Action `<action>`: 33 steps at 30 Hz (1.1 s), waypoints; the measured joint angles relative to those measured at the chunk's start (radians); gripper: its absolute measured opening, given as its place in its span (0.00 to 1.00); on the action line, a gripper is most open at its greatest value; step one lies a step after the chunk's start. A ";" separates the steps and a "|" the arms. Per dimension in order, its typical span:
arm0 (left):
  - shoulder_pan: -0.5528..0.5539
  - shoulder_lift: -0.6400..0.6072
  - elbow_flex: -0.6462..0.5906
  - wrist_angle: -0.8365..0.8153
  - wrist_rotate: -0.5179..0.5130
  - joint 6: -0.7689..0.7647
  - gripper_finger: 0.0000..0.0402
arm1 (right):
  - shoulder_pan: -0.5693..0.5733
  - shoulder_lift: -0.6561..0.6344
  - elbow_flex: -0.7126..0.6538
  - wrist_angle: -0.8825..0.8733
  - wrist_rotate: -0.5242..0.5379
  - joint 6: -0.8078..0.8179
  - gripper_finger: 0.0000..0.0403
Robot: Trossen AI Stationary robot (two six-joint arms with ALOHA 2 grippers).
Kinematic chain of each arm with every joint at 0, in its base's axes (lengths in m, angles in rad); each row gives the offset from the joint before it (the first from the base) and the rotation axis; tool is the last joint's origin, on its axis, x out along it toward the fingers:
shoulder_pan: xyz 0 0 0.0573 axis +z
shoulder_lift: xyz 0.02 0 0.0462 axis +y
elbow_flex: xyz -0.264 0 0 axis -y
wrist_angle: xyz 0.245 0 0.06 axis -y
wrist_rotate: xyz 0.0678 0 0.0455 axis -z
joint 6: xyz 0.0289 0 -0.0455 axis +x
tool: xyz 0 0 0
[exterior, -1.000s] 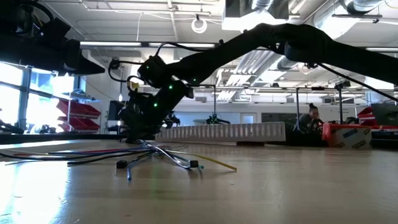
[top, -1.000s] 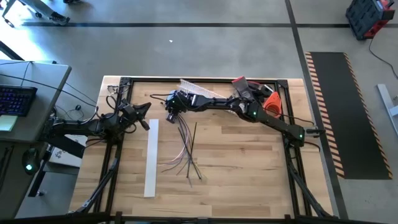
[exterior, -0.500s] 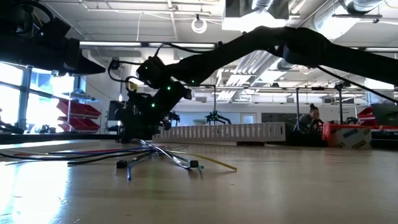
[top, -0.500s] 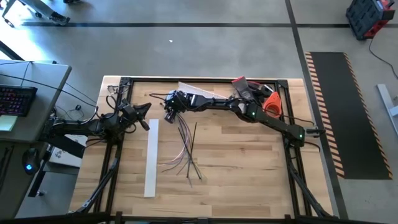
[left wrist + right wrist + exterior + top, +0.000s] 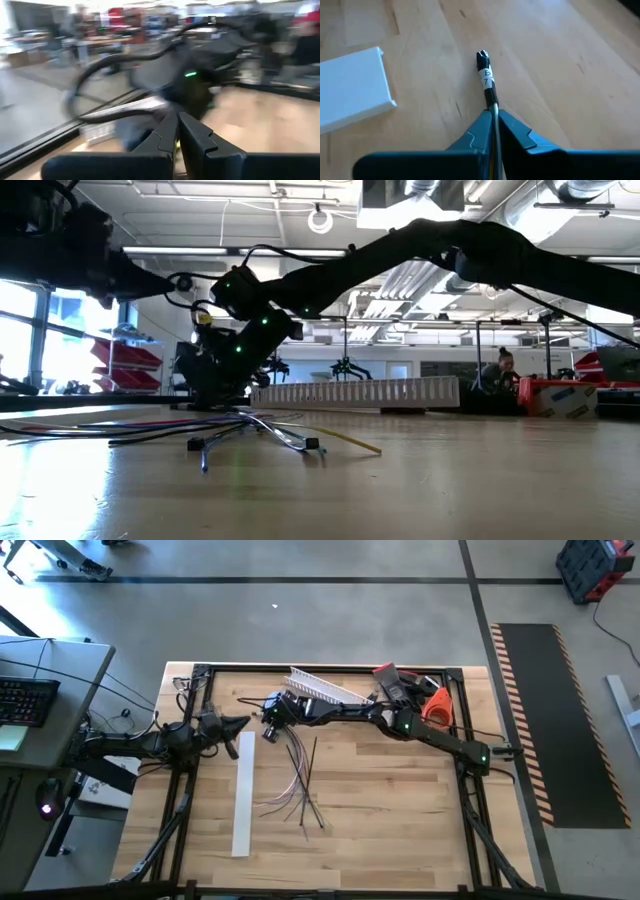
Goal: Ziptie cables
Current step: Wrap the right zip tie on the cable
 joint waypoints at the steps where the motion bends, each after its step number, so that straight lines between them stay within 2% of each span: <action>1: -0.008 0.000 0.000 0.006 0.023 0.003 0.00 | 0.004 -0.003 -0.002 0.019 0.011 -0.004 0.01; 5: -0.045 0.000 0.012 0.002 0.007 -0.026 0.00 | 0.020 -0.031 -0.003 0.092 0.031 -0.010 0.01; 13: -0.164 0.000 0.079 -0.020 0.020 -0.030 0.00 | 0.034 -0.193 0.001 0.086 0.123 -0.113 0.00; 17: -0.229 0.000 0.087 -0.016 0.018 -0.029 0.00 | 0.048 -0.264 -0.002 0.110 0.114 -0.177 0.00; 30: -0.380 0.000 0.087 -0.032 -0.107 0.005 0.00 | 0.108 -0.500 0.001 0.038 0.124 -0.348 0.00; 33: -0.401 0.000 0.087 -0.045 -0.145 0.006 0.00 | 0.124 -0.546 0.003 0.000 0.159 -0.388 0.00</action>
